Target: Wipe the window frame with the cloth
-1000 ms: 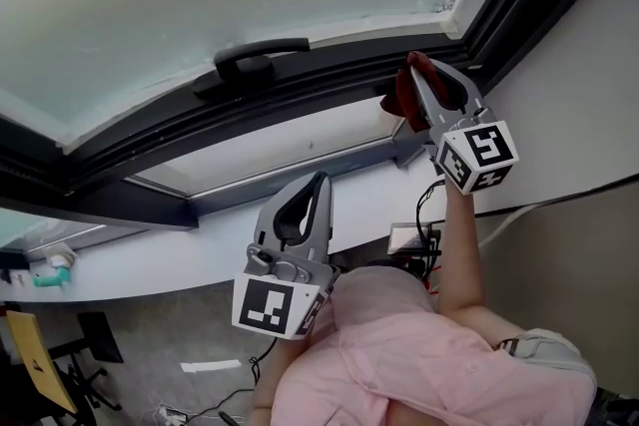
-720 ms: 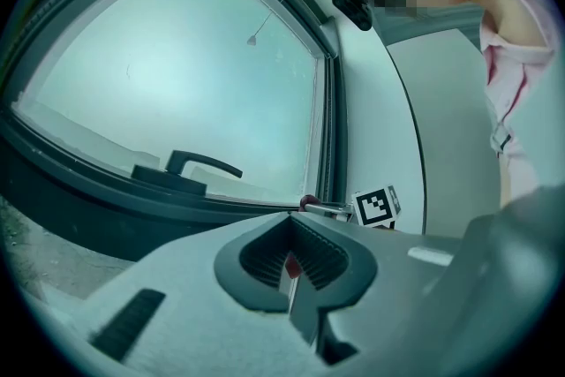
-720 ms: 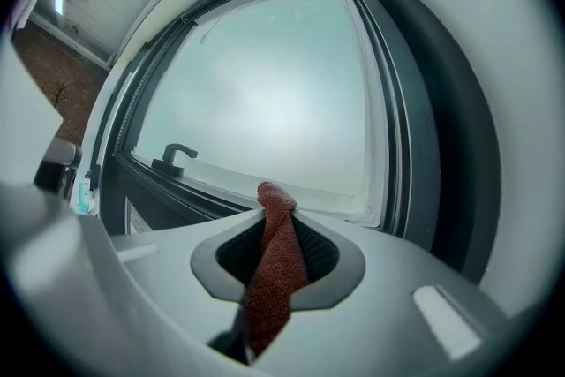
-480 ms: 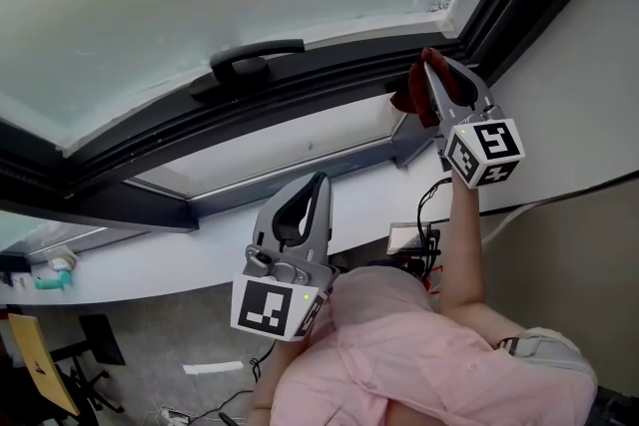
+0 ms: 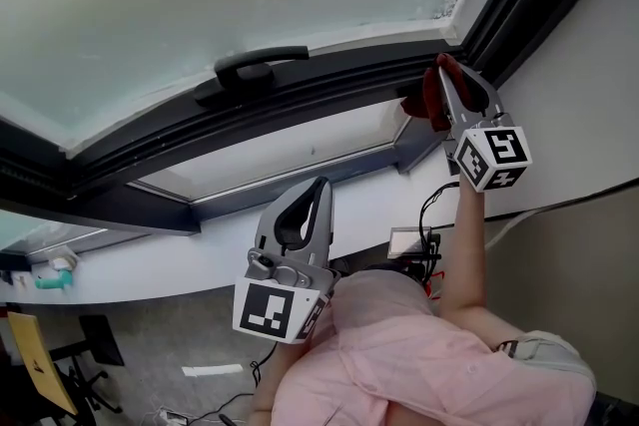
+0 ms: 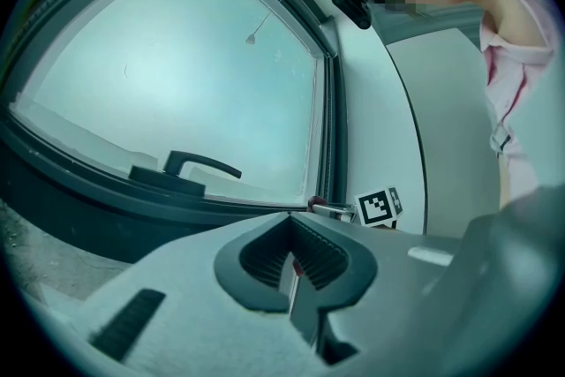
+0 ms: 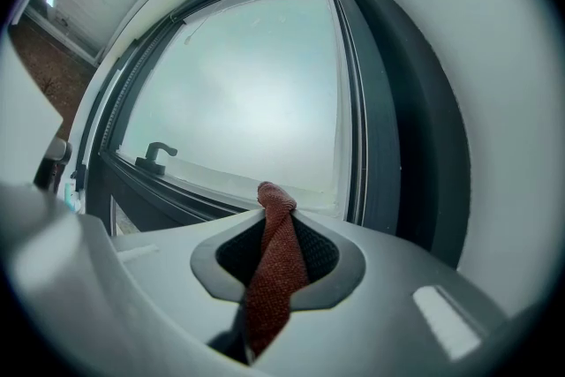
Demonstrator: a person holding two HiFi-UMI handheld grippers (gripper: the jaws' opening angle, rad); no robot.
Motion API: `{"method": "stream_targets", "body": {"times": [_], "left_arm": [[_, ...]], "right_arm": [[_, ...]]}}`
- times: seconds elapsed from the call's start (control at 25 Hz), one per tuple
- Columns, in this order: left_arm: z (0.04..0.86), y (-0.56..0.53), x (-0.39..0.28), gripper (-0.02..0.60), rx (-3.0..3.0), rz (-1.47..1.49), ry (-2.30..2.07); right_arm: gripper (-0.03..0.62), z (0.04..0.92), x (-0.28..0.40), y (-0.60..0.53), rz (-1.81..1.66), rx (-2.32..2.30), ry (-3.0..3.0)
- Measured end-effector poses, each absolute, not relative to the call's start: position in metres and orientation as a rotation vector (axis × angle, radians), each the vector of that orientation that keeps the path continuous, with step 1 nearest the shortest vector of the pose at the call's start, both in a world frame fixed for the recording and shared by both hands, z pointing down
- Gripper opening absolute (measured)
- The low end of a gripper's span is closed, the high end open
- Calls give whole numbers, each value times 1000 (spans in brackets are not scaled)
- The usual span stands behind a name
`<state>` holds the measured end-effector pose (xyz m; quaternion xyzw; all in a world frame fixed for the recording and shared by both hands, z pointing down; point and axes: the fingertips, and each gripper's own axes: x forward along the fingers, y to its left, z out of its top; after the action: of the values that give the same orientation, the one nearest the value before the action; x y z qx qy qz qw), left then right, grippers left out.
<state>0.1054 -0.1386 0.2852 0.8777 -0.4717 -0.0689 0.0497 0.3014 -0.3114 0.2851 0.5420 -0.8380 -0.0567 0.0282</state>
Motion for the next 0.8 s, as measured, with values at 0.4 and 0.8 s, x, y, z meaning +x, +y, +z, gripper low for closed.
{"method": "stream_targets", "body": {"times": [0.4, 0.8], "left_arm": [[288, -141, 108, -3, 2680, -187, -1426], [293, -130, 82, -3, 2688, -170, -1448]], "right_arm": [[61, 284, 328, -320, -193, 1771, -2475], [61, 265, 298, -283, -234, 1794, -2535]]}}
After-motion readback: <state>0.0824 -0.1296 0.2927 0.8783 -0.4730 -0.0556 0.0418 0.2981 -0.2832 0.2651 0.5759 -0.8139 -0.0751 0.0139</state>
